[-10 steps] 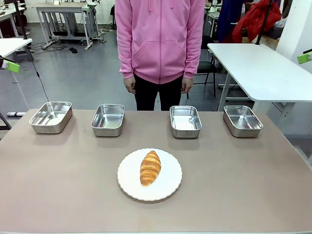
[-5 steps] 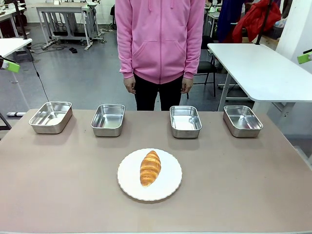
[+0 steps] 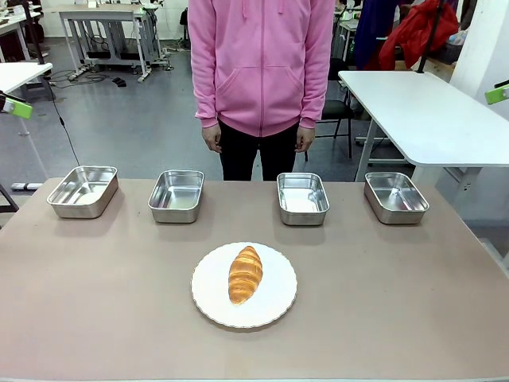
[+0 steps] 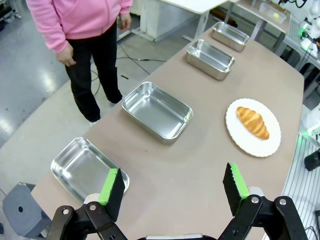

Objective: Place the bread in the container.
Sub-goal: Place the Butter Roll into the Airtight Container indicated by the human.

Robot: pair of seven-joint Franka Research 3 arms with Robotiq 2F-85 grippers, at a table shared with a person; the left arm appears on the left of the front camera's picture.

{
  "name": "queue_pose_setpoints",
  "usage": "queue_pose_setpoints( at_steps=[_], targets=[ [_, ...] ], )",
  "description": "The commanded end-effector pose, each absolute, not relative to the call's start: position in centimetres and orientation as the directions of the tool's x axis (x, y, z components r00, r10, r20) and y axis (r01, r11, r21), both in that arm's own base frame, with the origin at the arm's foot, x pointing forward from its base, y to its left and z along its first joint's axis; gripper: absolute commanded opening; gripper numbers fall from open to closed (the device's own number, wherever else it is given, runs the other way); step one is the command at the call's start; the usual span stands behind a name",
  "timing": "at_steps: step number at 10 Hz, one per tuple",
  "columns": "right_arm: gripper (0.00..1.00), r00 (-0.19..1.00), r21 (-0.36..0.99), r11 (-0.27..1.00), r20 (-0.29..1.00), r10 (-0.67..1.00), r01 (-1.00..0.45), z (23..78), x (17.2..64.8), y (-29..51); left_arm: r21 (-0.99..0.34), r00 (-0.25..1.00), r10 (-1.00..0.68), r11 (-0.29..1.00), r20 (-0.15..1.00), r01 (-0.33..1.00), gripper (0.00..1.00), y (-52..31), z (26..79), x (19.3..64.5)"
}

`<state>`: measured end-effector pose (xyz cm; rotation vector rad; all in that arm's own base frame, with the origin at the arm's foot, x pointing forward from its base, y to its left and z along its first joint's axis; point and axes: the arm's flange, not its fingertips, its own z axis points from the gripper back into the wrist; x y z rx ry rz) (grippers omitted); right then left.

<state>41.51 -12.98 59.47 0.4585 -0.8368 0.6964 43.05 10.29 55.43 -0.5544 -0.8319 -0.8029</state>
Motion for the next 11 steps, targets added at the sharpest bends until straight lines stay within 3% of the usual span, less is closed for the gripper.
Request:
queue_pose_setpoints(
  at_steps=[1, 11],
  targets=[
    [1.00, 0.465, 0.098, 0.685, 0.802, 0.375, -0.722, 59.42, 41.56, -12.99, -0.129, 0.419, -0.395, 0.583, 0.817, 0.802, 1.00, 10.34, 55.42, 42.98],
    [1.00, 0.465, 0.098, 0.685, 0.802, 0.375, -0.722, 59.42, 41.56, -12.99, -0.129, 0.419, -0.395, 0.583, 0.817, 0.802, 1.00, 10.34, 55.42, 42.98]
  ],
)
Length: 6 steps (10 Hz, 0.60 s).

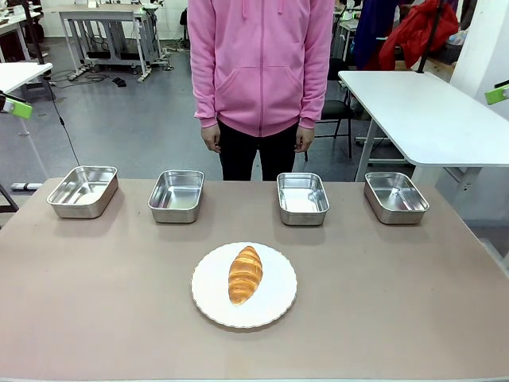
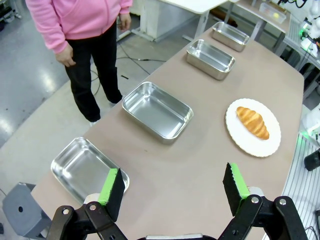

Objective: Place the bread in the container.
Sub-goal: Place the Butter Roll into the Airtight Container indicated by the human.

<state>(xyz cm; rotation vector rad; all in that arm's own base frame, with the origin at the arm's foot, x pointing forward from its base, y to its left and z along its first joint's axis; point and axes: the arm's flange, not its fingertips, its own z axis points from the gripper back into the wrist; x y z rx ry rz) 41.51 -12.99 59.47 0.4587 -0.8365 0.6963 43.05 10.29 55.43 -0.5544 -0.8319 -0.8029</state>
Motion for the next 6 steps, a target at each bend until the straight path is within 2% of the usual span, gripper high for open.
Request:
queue_pose_setpoints(
  at_steps=[1, 6],
  targets=[
    [1.00, 0.465, 0.098, 0.685, 0.802, 0.375, -0.722, 59.42, 41.56, -12.99, -0.129, 0.419, -0.395, 0.583, 0.817, 0.802, 1.00, 10.34, 55.42, 42.98],
    [1.00, 0.465, 0.098, 0.685, 0.802, 0.375, -0.722, 59.42, 41.56, -12.99, -0.129, 0.419, -0.395, 0.583, 0.817, 0.802, 1.00, 10.34, 55.42, 42.98]
  ],
)
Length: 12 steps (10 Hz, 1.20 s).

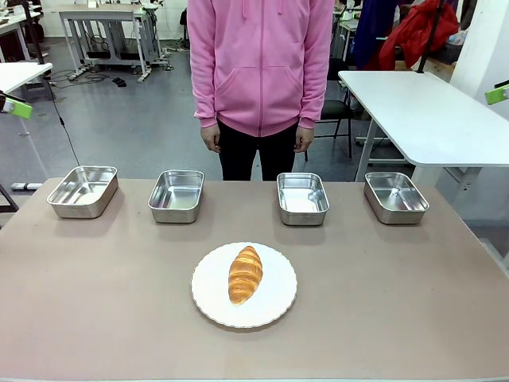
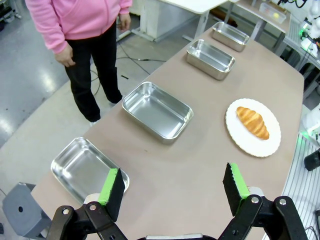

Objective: Place the bread in the container.
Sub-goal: Place the Butter Roll into the Airtight Container indicated by the human.

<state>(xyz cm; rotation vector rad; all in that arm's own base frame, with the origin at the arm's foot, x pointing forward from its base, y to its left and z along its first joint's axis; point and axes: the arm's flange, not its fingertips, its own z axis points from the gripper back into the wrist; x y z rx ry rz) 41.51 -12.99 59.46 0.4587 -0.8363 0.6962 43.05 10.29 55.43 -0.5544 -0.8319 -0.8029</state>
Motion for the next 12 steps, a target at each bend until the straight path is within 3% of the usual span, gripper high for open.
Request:
queue_pose_setpoints(
  at_steps=[1, 12],
  targets=[
    [1.00, 0.465, 0.098, 0.685, 0.802, 0.375, -0.722, 59.42, 41.56, -12.99, -0.129, 0.419, -0.395, 0.583, 0.817, 0.802, 1.00, 10.34, 55.42, 42.98],
    [1.00, 0.465, 0.098, 0.685, 0.802, 0.375, -0.722, 59.42, 41.56, -12.99, -0.129, 0.419, -0.395, 0.583, 0.817, 0.802, 1.00, 10.34, 55.42, 42.98]
  ],
)
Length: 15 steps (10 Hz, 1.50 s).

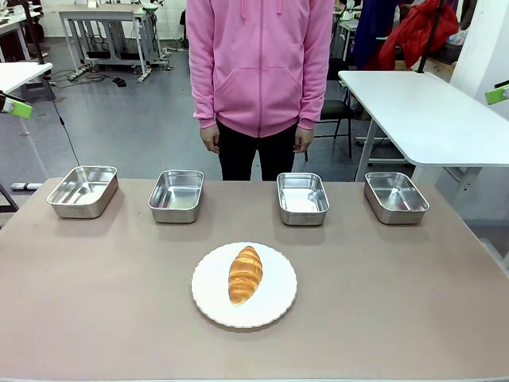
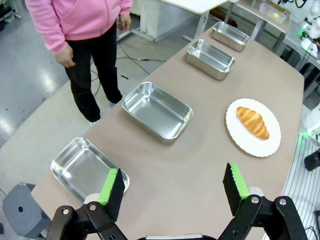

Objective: Place the bread in the container.
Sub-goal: Place the Butter Roll into the Airtight Container indicated by the human.

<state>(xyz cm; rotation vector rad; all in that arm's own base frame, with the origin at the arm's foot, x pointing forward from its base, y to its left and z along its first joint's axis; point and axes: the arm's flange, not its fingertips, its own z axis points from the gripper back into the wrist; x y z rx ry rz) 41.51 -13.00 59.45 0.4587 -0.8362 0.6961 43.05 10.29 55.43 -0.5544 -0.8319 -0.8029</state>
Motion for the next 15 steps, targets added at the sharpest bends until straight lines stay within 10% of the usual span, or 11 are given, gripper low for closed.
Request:
queue_pose_setpoints(
  at_steps=[1, 15],
  targets=[
    [1.00, 0.465, 0.098, 0.685, 0.802, 0.375, -0.722, 59.42, 41.56, -12.99, -0.129, 0.419, -0.395, 0.583, 0.817, 0.802, 1.00, 10.34, 55.42, 42.98],
    [1.00, 0.465, 0.098, 0.685, 0.802, 0.375, -0.722, 59.42, 41.56, -12.99, -0.129, 0.419, -0.395, 0.583, 0.817, 0.802, 1.00, 10.34, 55.42, 42.98]
  ],
)
